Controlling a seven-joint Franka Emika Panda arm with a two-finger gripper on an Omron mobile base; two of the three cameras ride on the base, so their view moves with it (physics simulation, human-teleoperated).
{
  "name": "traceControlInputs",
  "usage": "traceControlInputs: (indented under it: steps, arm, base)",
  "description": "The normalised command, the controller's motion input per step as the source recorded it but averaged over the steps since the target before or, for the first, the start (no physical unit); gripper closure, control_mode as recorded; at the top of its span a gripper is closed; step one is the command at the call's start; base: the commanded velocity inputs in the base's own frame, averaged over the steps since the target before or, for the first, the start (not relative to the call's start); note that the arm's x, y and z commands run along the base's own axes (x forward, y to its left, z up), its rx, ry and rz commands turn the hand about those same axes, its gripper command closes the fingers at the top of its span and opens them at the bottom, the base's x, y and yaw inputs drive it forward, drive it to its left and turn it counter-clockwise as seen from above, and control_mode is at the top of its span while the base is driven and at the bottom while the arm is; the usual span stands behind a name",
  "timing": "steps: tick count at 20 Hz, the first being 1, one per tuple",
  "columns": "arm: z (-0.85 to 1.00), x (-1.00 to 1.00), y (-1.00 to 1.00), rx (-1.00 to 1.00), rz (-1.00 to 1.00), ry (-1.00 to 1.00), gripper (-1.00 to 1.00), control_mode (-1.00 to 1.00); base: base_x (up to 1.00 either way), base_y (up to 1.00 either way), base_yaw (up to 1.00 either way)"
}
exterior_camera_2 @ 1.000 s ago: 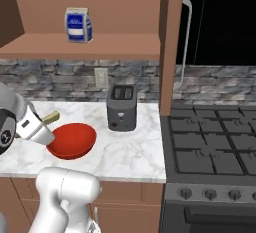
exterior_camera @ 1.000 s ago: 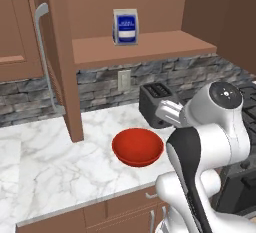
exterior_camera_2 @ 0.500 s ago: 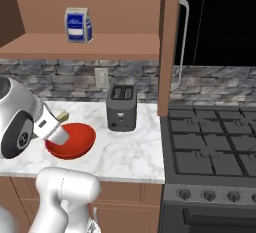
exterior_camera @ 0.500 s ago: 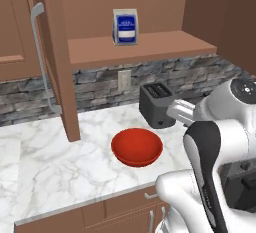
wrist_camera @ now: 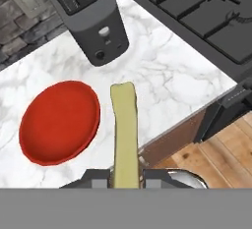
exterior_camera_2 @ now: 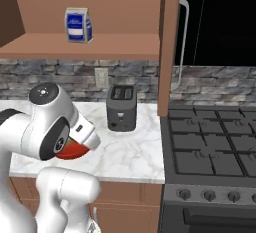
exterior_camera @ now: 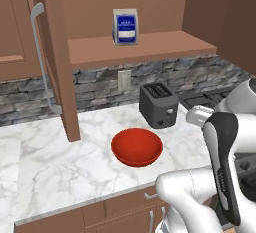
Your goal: Pick the egg and butter from the fridge and place them by the bowl for mixing.
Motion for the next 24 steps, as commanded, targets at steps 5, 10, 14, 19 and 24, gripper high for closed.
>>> traceControlInputs:
  steps: [5, 10, 14, 19, 24]
  arm:
    - [-0.82, 0.25, -0.35, -0.09, -0.17, 0.03, 1.0, -1.0]
    - [-0.47, 0.62, -0.23, -0.13, -0.09, 0.0, 1.0, -1.0]
    - [-0.35, 0.94, -0.01, -0.08, -0.01, 0.0, 1.0, -1.0]
    - [-0.45, 1.0, 0.0, -0.02, 0.0, 0.0, 1.0, -1.0]
    - [-0.48, 0.97, 0.0, 0.0, 0.0, 0.05, 1.0, -1.0]
  base:
    - [0.0, 0.0, 0.0]
    - [0.0, 0.0, 0.0]
    - [0.0, 0.0, 0.0]
    - [0.0, 0.0, 0.0]
    - [0.0, 0.0, 0.0]
